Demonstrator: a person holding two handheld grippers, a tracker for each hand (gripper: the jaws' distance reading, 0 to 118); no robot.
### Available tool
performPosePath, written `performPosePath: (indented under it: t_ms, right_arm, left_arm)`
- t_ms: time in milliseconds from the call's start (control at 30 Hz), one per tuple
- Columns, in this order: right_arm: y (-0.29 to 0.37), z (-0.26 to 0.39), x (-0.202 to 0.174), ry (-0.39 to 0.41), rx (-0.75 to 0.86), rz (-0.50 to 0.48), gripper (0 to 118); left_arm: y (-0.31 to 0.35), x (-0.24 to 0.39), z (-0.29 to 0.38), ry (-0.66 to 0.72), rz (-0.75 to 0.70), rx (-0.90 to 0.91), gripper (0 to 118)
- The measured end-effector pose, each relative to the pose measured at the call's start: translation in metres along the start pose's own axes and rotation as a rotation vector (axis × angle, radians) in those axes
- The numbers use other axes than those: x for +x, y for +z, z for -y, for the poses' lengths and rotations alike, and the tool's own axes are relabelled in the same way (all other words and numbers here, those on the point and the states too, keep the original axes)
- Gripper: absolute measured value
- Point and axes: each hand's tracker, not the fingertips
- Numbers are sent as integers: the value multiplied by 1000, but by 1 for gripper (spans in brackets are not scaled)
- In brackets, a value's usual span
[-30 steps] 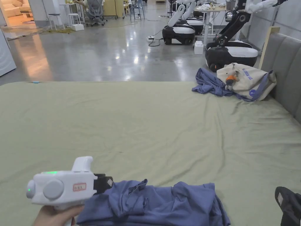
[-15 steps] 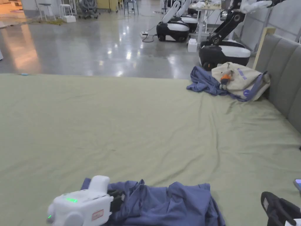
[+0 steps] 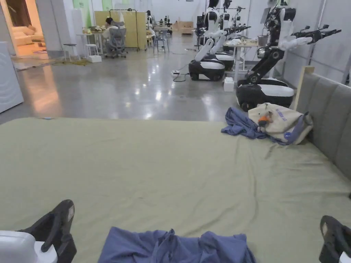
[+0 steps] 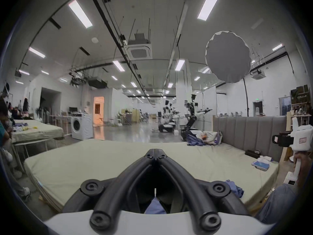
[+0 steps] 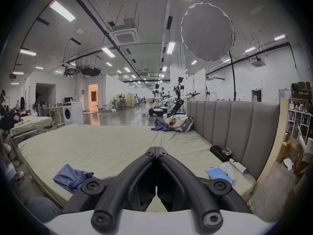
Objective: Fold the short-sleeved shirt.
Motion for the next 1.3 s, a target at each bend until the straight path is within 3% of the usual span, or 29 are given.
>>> performPosePath:
  t_ms: [33,67,100,133,167,233,300,400,433,533,600,633,667,700,733,767,800,833,867,933,1067,1200,1300]
  right_arm:
    - [-1,0,0,-3,-15,-8,2]
    - [-2,0,-1,0,-22,-11,2]
    - [-2,1,-1,3,-28,-20,2]
    - [-2,2,-2,7,-31,-24,2]
    - [-2,3,-3,12,-38,-30,2]
    - [-3,6,-4,17,-50,-42,2]
    - [-5,11,-6,26,-59,-52,2]
    - [-13,18,-8,25,-104,-58,2]
    - [-16,20,-9,25,-121,-60,2]
    - [-19,22,-11,22,-139,-54,2]
    - [-22,25,-11,19,-142,-54,2]
    - [-24,26,-12,20,-151,-56,2]
    - [-27,27,-13,22,-161,-58,2]
    - [-29,28,-13,21,-165,-60,2]
    - [-31,28,-14,16,-170,-65,2]
    - [-32,29,-15,12,-173,-74,2]
    - [-33,29,-16,11,-174,-80,2]
    - [-34,29,-19,18,-176,-78,2]
    - [-35,28,-21,20,-178,-84,2]
    - [-35,29,-23,11,-179,-103,2]
    - [-37,30,-28,13,-190,-128,2]
    - [-36,31,-28,5,-184,-148,2]
    - [-38,32,-26,0,-174,-134,2]
  left_arm:
    - [-10,-7,6,31,36,-36,0]
    - [-27,-20,12,83,149,-96,31]
    - [-51,-35,23,179,245,-206,82]
    - [-76,-46,34,268,301,-373,118]
    - [-103,-57,61,424,385,-470,118]
    - [-156,-79,117,571,433,-647,118]
    - [-201,-92,164,663,415,-848,118]
    - [-226,-110,204,816,485,-978,118]
    - [-239,-109,214,840,416,-1047,118]
    - [-245,-127,223,969,477,-916,118]
    - [-246,-126,227,1049,508,-987,118]
    - [-244,-127,222,995,511,-967,100]
    - [-242,-128,215,914,497,-949,39]
    - [-246,-128,211,808,430,-967,11]
    - [-246,-131,208,706,329,-981,11]
    - [-244,-138,215,798,401,-984,13]
    - [-241,-146,220,893,469,-962,35]
    - [-237,-150,217,891,456,-952,80]
    - [-235,-152,210,846,454,-933,118]
    - [-241,-159,196,762,540,-966,118]
    - [-220,-139,173,767,431,-910,118]
    - [-283,-137,198,634,379,-1101,118]
    - [-289,-108,195,513,370,-1028,118]
